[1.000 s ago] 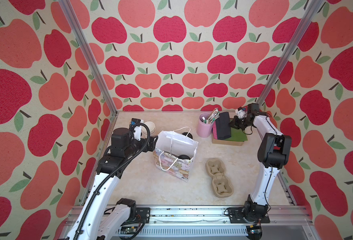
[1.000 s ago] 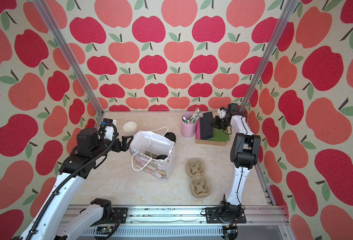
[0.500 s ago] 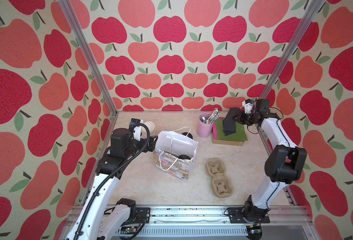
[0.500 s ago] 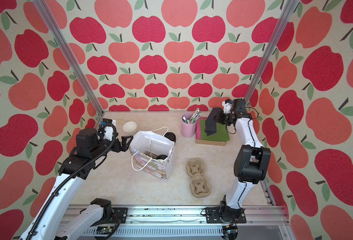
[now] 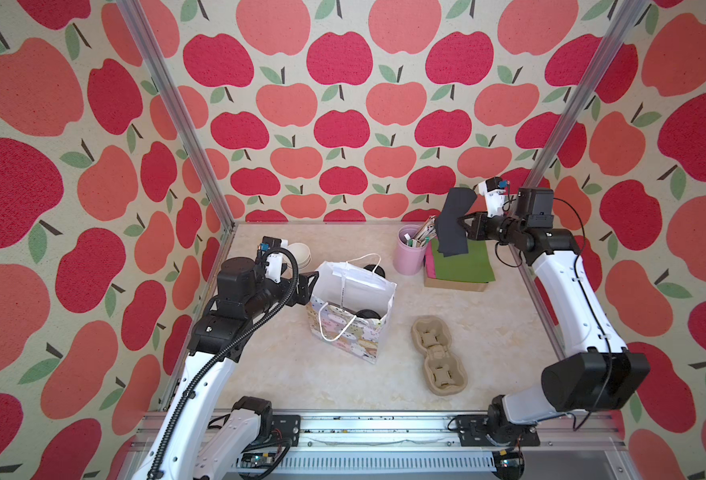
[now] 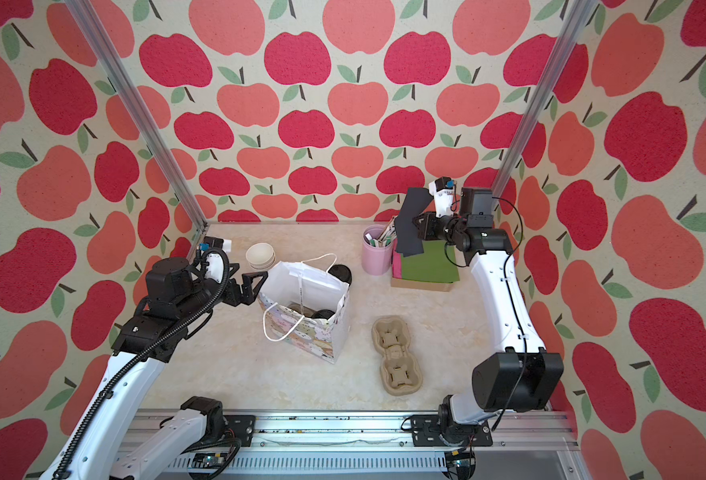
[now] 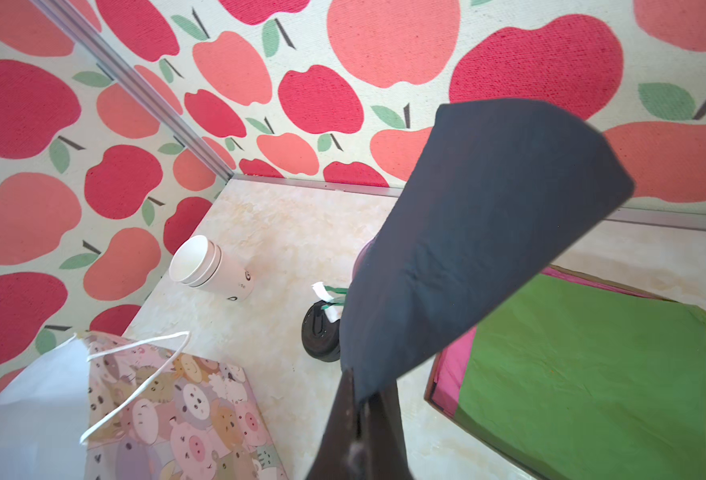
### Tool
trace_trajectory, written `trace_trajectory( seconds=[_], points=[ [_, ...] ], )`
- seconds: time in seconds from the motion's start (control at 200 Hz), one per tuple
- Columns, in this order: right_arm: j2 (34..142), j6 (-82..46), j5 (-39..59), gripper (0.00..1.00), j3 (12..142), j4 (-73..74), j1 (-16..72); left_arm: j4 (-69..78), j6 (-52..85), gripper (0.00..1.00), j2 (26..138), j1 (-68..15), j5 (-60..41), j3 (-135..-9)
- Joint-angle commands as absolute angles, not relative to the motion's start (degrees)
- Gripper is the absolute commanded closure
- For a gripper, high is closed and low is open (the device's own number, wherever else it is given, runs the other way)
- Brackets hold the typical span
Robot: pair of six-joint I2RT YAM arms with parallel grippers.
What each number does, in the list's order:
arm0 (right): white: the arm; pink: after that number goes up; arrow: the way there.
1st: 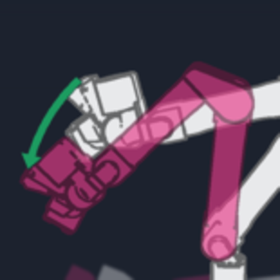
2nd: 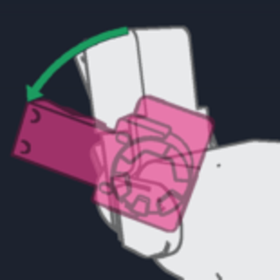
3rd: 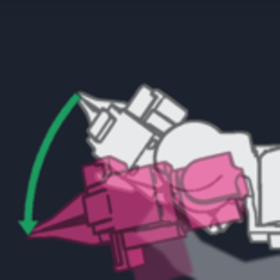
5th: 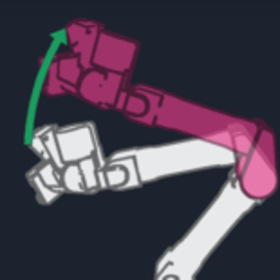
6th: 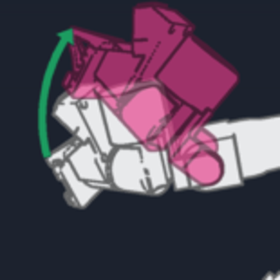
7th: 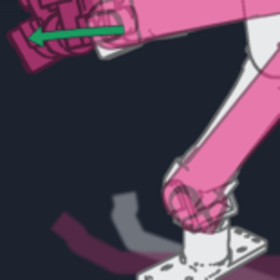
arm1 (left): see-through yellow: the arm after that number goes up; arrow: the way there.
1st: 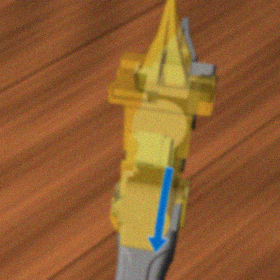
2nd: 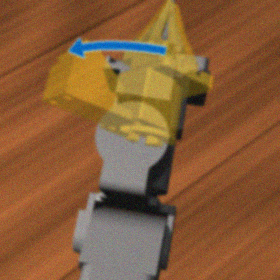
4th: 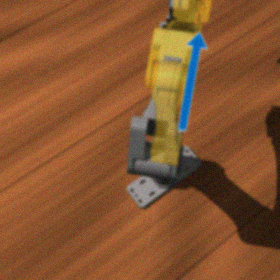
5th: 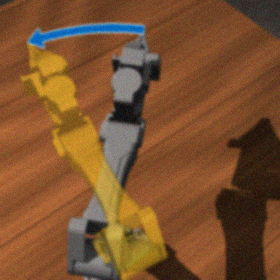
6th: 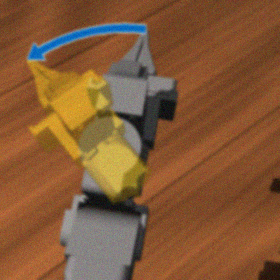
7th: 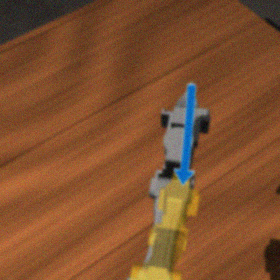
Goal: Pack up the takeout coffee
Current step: 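Lift the folded black napkins with the right gripper toward the bag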
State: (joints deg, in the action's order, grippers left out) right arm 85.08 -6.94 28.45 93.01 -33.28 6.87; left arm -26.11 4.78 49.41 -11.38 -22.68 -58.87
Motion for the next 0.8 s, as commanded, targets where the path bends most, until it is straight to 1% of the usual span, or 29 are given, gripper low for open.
trace_trajectory(
  seconds=[0.0, 0.215, 0.43, 0.635, 0.79],
  points=[
    [82.2, -2.1, 28.9, 1.00, 96.2, -36.3, 10.2, -22.8, 3.0, 0.01, 48.3, -11.1, -26.7, -61.7],
    [80.8, 0.6, 30.9, 1.00, 101.5, -39.0, 17.9, -20.2, 2.9, 0.01, 47.9, -11.6, -30.3, -62.3],
    [80.6, 3.6, 32.4, 1.00, 104.4, -38.0, 27.1, -17.7, 5.1, 0.01, 48.1, -12.1, -32.8, -62.4],
    [82.8, 5.2, 34.1, 1.00, 106.4, -36.7, 34.3, -14.4, 7.5, 0.01, 48.7, -12.5, -38.0, -62.9],
    [85.9, 8.4, 32.3, 1.00, 108.9, -39.5, 38.3, -13.9, 6.5, 0.01, 49.3, -13.3, -40.0, -63.0]
  ],
)
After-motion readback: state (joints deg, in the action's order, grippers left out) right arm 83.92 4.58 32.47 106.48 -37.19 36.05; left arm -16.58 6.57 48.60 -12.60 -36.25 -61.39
